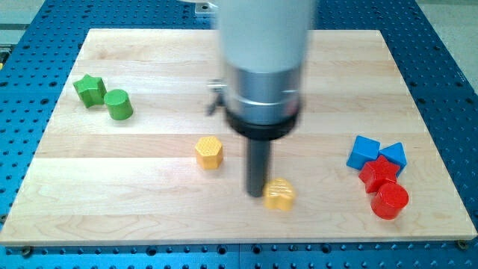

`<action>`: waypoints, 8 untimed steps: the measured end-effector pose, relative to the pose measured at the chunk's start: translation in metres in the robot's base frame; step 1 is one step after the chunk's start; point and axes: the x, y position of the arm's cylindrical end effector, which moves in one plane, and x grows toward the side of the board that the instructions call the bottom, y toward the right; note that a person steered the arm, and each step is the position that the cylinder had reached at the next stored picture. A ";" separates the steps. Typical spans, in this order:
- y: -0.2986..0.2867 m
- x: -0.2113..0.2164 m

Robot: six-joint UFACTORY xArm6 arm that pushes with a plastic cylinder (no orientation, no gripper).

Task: Push the yellow heart into the red blocks

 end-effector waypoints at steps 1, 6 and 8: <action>0.044 0.023; 0.123 0.059; 0.091 0.059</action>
